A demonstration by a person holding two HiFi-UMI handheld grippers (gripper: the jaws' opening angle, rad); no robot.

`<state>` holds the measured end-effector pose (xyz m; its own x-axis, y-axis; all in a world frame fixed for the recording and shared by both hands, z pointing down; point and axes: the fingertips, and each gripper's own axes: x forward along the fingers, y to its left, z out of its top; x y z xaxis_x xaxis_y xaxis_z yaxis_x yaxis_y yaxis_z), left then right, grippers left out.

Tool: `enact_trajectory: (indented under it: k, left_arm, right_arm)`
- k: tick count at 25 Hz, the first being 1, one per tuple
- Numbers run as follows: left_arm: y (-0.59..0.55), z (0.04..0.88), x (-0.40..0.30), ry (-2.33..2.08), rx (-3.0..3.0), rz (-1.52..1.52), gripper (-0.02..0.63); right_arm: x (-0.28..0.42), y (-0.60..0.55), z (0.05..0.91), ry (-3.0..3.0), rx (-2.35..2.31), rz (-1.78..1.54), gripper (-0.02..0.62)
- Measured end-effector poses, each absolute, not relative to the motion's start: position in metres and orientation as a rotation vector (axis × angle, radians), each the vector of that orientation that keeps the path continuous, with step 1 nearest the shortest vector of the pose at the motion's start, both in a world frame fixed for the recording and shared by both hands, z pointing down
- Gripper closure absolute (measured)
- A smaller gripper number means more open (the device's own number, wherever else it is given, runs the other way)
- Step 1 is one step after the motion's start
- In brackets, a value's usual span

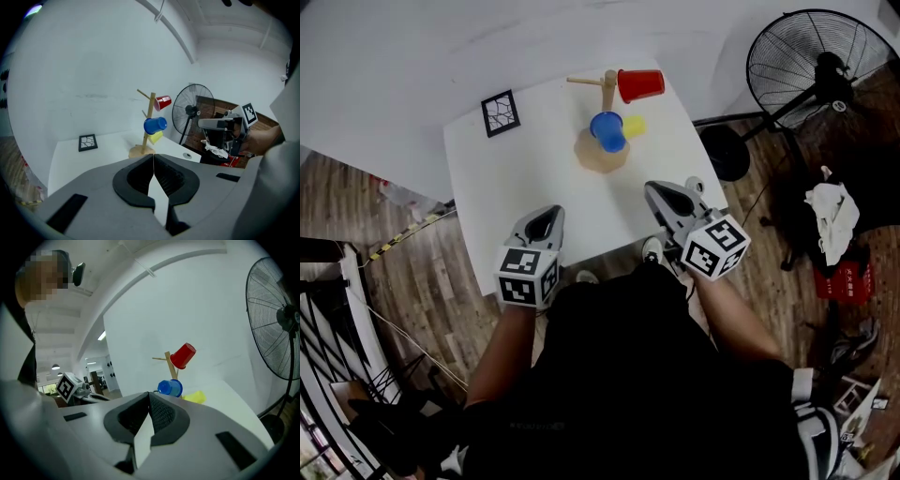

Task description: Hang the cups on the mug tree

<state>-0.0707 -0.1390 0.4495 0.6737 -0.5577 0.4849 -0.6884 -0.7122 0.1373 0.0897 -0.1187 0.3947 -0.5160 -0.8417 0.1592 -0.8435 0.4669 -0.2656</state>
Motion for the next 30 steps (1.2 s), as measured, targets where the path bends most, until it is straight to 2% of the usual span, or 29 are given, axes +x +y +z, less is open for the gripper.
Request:
enact_trajectory:
  k: [17,30]
  left_arm:
    - [-0.142,0.456,-0.061,-0.99,2.565,0.655,0.589]
    - [-0.142,0.46,-0.059,-0.994,2.555,0.661,0.589]
  right_arm:
    - [0.115,-0.099,0.448,-2.498,1.484,0.478,0.588]
    - [0.115,-0.106,0.452,-2.485,1.48,0.512,0.588]
